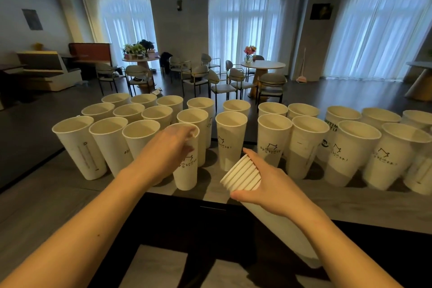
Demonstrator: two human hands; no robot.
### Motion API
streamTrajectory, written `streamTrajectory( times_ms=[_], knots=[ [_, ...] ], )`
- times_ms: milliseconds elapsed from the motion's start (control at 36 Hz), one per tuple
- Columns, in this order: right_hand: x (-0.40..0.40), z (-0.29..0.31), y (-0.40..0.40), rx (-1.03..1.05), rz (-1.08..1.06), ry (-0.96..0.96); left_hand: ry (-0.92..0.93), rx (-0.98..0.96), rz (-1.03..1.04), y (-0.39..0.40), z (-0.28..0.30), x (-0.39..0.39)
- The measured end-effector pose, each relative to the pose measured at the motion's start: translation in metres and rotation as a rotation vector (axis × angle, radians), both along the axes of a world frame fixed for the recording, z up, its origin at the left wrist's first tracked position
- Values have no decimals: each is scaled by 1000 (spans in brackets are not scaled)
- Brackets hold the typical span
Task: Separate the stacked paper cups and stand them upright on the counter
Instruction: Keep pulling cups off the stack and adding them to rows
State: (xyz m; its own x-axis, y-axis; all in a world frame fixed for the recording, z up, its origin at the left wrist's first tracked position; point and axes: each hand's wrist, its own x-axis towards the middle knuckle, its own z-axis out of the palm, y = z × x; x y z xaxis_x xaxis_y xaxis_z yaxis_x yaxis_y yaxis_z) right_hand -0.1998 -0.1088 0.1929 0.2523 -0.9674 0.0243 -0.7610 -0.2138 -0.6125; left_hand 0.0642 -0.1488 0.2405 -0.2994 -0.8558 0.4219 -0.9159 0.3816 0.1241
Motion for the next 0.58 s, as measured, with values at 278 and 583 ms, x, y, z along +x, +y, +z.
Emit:
streamTrajectory(
  times_ms=[278, 583],
  knots=[
    [-7, 12, 12, -74, 13, -52, 504, 428, -284, 46, 16, -72],
    [-30, 8, 27, -133, -4, 16, 600, 671, -259, 51, 7, -103]
  ],
)
